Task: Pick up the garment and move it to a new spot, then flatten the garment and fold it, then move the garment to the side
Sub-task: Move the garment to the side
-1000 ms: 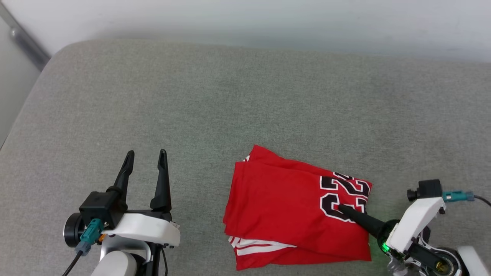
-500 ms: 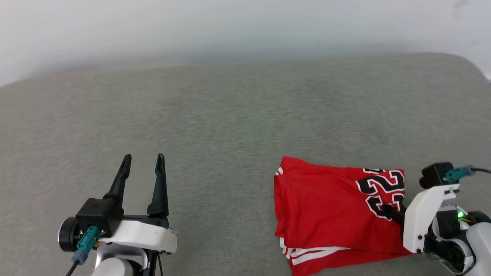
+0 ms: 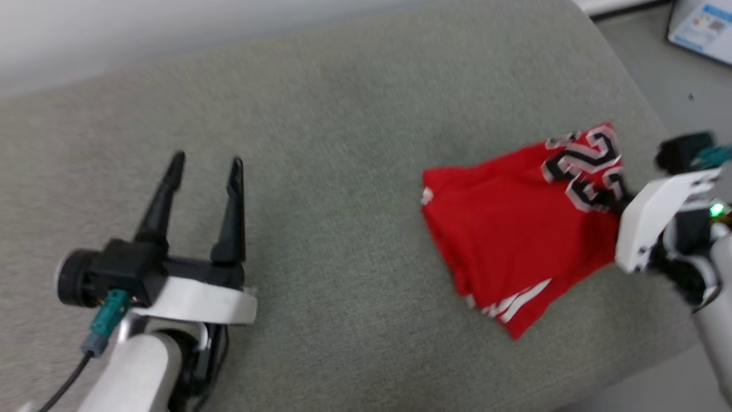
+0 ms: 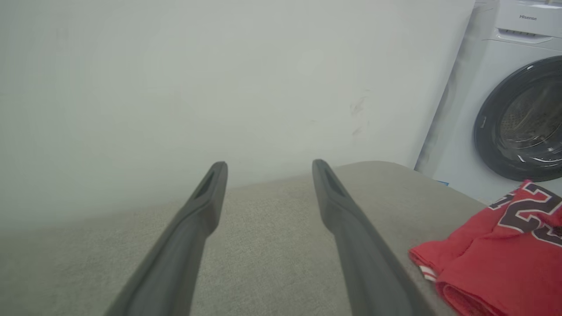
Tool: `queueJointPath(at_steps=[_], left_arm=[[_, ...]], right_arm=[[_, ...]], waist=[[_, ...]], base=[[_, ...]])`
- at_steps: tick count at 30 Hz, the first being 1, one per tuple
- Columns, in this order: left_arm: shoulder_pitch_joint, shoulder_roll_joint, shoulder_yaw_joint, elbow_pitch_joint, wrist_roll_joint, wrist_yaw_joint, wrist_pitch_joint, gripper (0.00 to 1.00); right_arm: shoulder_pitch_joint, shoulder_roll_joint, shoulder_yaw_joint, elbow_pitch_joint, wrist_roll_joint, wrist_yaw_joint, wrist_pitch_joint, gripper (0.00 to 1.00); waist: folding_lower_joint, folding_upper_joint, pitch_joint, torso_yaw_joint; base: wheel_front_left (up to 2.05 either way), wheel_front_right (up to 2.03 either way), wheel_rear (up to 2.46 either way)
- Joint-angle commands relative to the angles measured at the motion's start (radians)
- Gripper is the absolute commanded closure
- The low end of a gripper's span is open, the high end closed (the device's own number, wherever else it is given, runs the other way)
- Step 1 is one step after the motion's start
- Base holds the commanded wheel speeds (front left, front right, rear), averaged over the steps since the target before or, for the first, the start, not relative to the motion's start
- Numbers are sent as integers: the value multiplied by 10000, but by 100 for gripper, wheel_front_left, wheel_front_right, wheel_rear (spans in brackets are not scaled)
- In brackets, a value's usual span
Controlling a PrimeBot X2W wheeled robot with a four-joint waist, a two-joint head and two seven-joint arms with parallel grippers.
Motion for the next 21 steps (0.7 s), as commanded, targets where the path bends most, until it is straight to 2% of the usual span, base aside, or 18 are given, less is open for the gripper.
queueJointPath(at_steps=[1,9,13,18,19,20,21], left_arm=[[-343,124,62,-142,110,-21,67,0],[-1764,478,-183,-761,648,-289,614,0],[-2323,623,-307,-1057,882,-418,814,0],[-2735,692,-389,-1270,1025,-484,1031,0],[-2777,694,-413,-1279,1042,-489,1083,0],[-2793,692,-433,-1274,1053,-490,1085,0],[-2808,675,-457,-1271,1047,-484,1094,0]], right_arm=[[-459,-135,-263,259,-140,-13,-308,100],[-1869,-829,-1788,1478,-850,-11,-1748,100],[-2456,-895,-2598,2163,-1134,-14,-2518,100],[-2966,-565,-3237,3038,-1429,-11,-3314,100],[-3008,-509,-3352,3258,-1559,-11,-3465,96],[-3063,-451,-3460,3457,-1634,-11,-3616,66],[-3113,-364,-3596,3694,-1681,-11,-3723,15]], waist=[[-1,-1,1215,-701],[-1,-1,2836,-486],[-1,-1,3490,-350],[-1,-1,4032,-148],[-1,-1,4098,-113],[-1,-1,4137,-80],[-1,-1,4163,-56]], base=[[0,0,0],[0,0,0],[0,0,0],[0,0,0],[0,0,0],[0,0,0],[0,0,0]])
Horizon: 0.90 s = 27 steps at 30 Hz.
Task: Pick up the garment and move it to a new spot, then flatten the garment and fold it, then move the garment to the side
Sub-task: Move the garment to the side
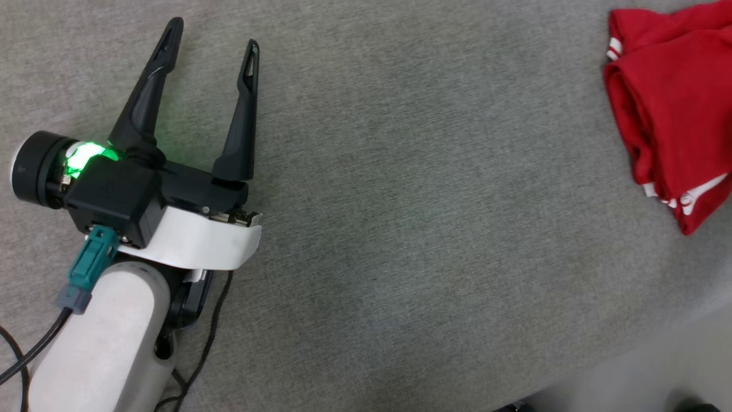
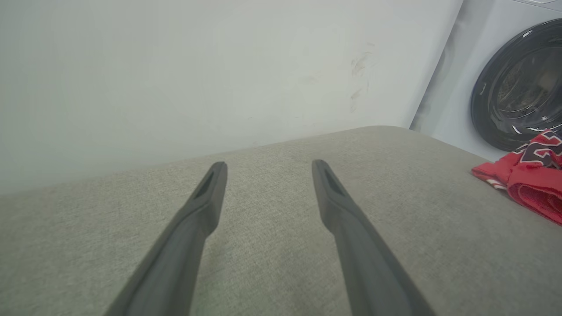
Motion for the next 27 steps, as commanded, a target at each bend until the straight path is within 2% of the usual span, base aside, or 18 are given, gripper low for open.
queueJointPath(at_steps=[1,7,14,18,27], left_arm=[[-89,-13,-10,-18,23,-4,0,0],[50,-98,-121,227,-76,-12,-126,0],[683,-333,-150,754,-353,82,-708,0],[1320,-497,-54,1119,-630,271,-1058,0],[2657,-865,283,1608,-1296,677,-1447,0]], right_arm=[[-161,-10,-89,141,-148,-11,-113,0],[-394,-125,-913,1364,-893,-13,-783,0],[147,26,-1253,1316,-1121,-11,-1675,0],[921,380,-1008,527,-1034,-11,-1941,0],[3534,1546,-271,-3110,-928,-11,-1671,0]], waist=[[-2,0,81,92],[-2,0,-255,185],[-2,0,-1557,274],[-2,0,-2477,369],[-2,0,-3835,934]], base=[[0,0,0],[0,0,0],[0,0,0],[0,0,0],[0,0,0]])
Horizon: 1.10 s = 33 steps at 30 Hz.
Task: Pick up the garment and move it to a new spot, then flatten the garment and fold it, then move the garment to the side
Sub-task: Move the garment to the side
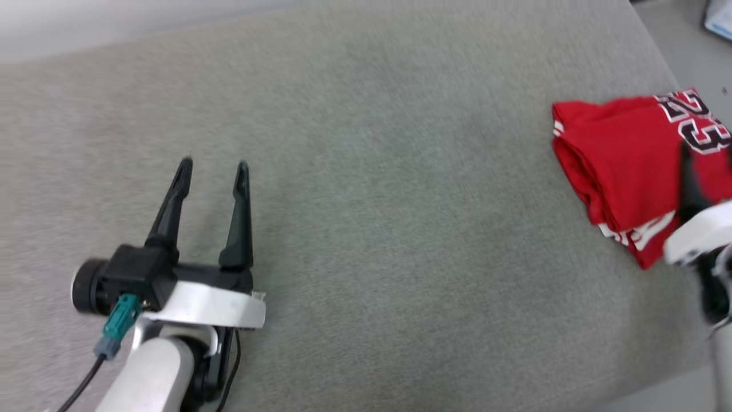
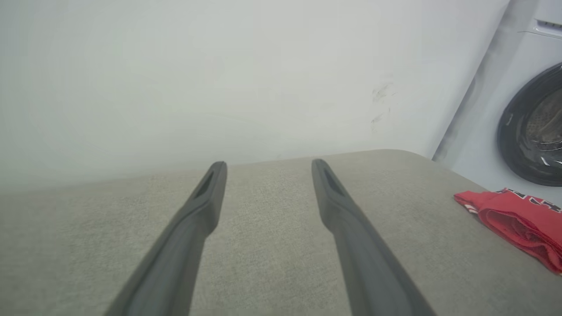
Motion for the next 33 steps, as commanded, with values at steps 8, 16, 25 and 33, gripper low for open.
queueJointPath(at_steps=[8,16,25,33], left_arm=[[842,-276,244,596,-378,107,-244,0],[1320,-555,466,1234,-377,120,-365,0],[1886,-638,649,1716,-111,-130,-408,0],[2573,-879,829,2014,-32,-284,-410,0]], right_arm=[[2132,1005,841,-3408,113,-8,542,0],[3252,1586,1204,-5154,-203,-8,1159,0],[4296,1850,1153,-6220,-641,-8,1544,0],[5170,1968,1284,-6613,-825,-8,1916,0]], waist=[[1,-1,-1163,1233],[1,-1,-1824,2113],[1,-1,-2616,2438],[1,-1,-3384,2351]], base=[[0,0,0],[0,0,0],[0,0,0],[0,0,0]])
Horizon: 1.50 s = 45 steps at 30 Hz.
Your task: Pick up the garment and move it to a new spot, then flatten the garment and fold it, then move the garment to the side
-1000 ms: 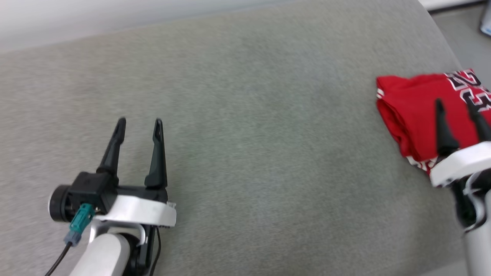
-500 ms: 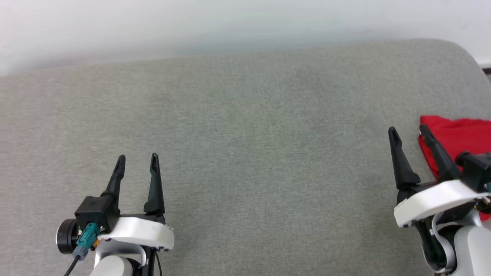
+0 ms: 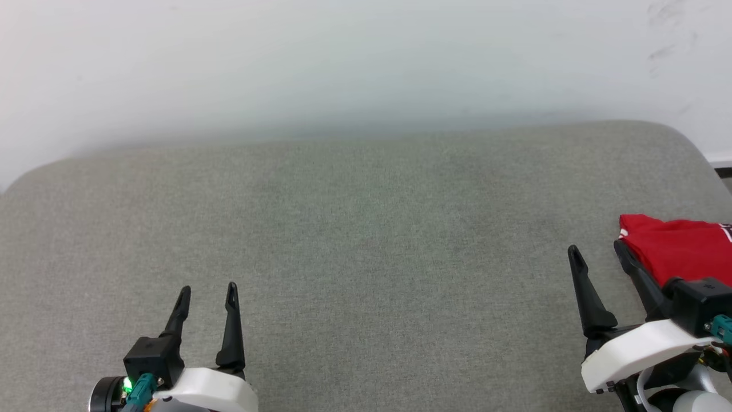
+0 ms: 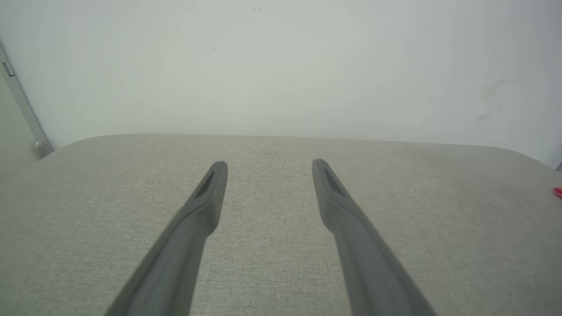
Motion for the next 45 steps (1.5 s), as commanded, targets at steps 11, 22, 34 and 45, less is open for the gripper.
queueJointPath(at_steps=[11,22,34,45], left_arm=[[292,-84,361,114,201,-327,-69,0],[279,-234,489,153,322,-506,-68,0],[263,-478,683,403,-518,-708,243,100],[38,-704,1123,602,-2284,-1118,733,100]], right_arm=[[266,123,-62,-329,-92,-8,141,0],[187,154,-44,-441,-126,-8,106,0],[163,147,-74,44,855,0,158,100],[-29,167,-210,533,2881,-1,192,100]], waist=[[2,0,-148,-28],[2,0,-67,-38],[2,0,-29,-17],[2,0,-32,53]], base=[[0,0,0],[0,0,0],[0,0,0],[0,0,0]])
